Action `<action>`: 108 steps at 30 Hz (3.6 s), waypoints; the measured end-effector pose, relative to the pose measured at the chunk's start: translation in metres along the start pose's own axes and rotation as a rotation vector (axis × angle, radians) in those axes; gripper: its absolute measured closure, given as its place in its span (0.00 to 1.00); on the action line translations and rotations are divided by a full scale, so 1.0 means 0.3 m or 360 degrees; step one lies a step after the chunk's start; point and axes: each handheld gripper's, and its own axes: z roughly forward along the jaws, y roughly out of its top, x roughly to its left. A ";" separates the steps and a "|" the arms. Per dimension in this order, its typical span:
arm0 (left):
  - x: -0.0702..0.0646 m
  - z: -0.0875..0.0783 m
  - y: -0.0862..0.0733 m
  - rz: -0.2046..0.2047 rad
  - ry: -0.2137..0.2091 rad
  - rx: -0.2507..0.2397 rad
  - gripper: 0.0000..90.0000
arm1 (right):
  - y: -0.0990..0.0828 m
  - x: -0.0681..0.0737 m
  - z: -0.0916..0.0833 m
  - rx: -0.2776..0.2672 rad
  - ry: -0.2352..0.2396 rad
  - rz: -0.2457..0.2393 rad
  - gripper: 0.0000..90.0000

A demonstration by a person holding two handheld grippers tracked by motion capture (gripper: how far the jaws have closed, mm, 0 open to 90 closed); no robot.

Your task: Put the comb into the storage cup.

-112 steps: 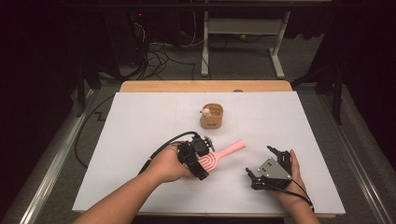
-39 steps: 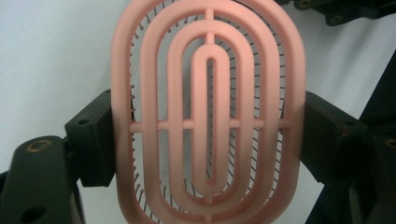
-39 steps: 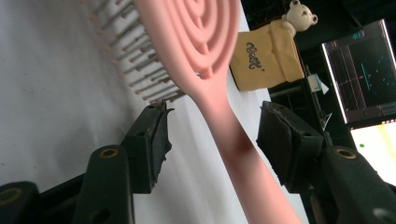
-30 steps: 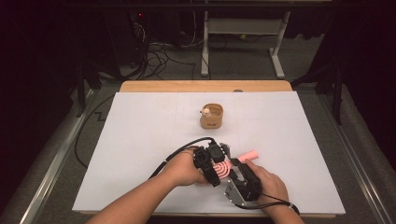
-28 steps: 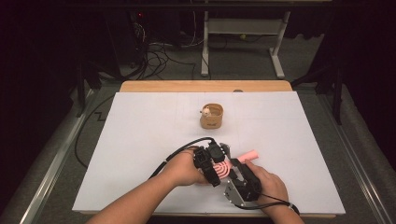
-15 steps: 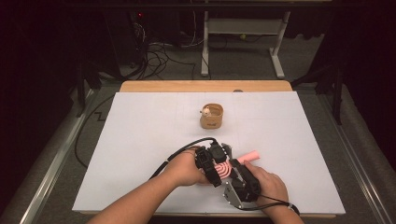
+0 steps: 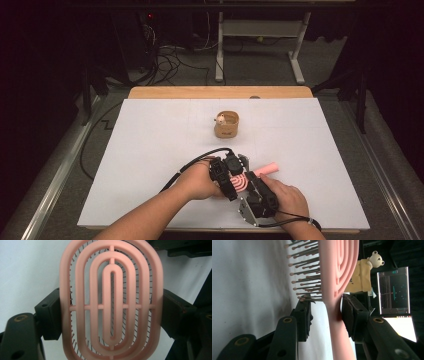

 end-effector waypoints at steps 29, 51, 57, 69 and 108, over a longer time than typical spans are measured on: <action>0.000 -0.014 0.002 -0.0009 -0.0029 -0.0016 0.22 | 0.009 0.004 -0.010 0.0048 -0.0130 -0.0092 0.85; 0.006 -0.021 0.000 -0.0022 -0.0080 -0.0035 0.22 | 0.019 0.005 -0.018 0.0095 -0.0150 -0.0126 0.88; 0.009 -0.026 -0.002 -0.0026 -0.0092 -0.0057 0.21 | 0.018 0.005 -0.020 0.0093 -0.0168 -0.0134 0.89; 0.021 -0.035 -0.013 -0.0023 -0.0095 -0.0117 0.20 | 0.015 -0.001 -0.023 0.0095 -0.0180 -0.0125 0.90; 0.073 -0.051 -0.127 -0.0071 -0.0046 -0.0072 0.03 | -0.040 -0.005 -0.018 0.0177 -0.0167 -0.0098 0.91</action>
